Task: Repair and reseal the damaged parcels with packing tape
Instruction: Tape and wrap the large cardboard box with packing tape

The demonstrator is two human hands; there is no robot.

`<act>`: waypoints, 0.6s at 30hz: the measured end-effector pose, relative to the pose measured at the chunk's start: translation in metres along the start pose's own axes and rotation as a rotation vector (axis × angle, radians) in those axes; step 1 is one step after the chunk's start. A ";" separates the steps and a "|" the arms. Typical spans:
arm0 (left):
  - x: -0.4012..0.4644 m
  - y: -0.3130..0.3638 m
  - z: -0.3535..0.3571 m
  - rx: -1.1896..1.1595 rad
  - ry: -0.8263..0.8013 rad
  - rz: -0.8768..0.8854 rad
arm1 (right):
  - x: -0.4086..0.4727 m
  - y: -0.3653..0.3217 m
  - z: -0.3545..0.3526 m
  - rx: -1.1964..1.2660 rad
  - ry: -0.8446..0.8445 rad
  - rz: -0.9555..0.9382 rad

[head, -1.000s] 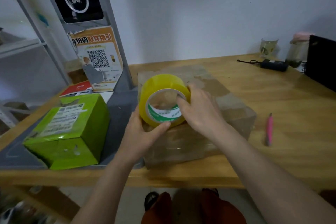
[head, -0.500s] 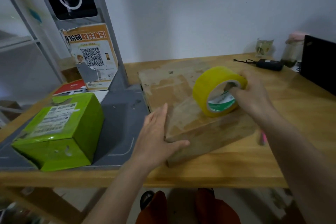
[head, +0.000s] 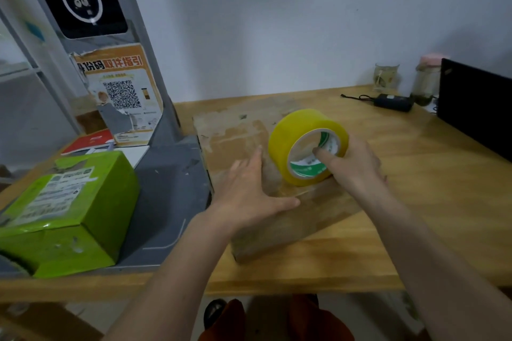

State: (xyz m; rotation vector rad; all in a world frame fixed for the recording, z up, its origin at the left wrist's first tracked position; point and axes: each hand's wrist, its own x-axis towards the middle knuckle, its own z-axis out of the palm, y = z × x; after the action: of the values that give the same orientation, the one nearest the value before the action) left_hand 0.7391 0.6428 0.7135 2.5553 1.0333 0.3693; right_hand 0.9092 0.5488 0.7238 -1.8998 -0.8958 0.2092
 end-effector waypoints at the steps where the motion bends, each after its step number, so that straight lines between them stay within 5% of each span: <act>1: 0.001 0.000 0.002 0.020 0.018 0.010 | 0.001 0.002 0.001 -0.019 0.010 -0.028; 12: -0.002 0.010 0.006 0.081 -0.003 0.019 | 0.022 0.012 -0.025 -0.091 0.258 -0.135; 18: -0.002 0.011 0.009 0.196 -0.024 0.027 | 0.022 0.020 -0.024 -0.061 0.218 -0.108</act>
State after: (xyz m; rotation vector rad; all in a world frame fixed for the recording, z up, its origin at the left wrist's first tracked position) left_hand 0.7481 0.6319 0.7103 2.7419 1.0754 0.2554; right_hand 0.9469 0.5415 0.7247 -1.8821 -0.8614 -0.0897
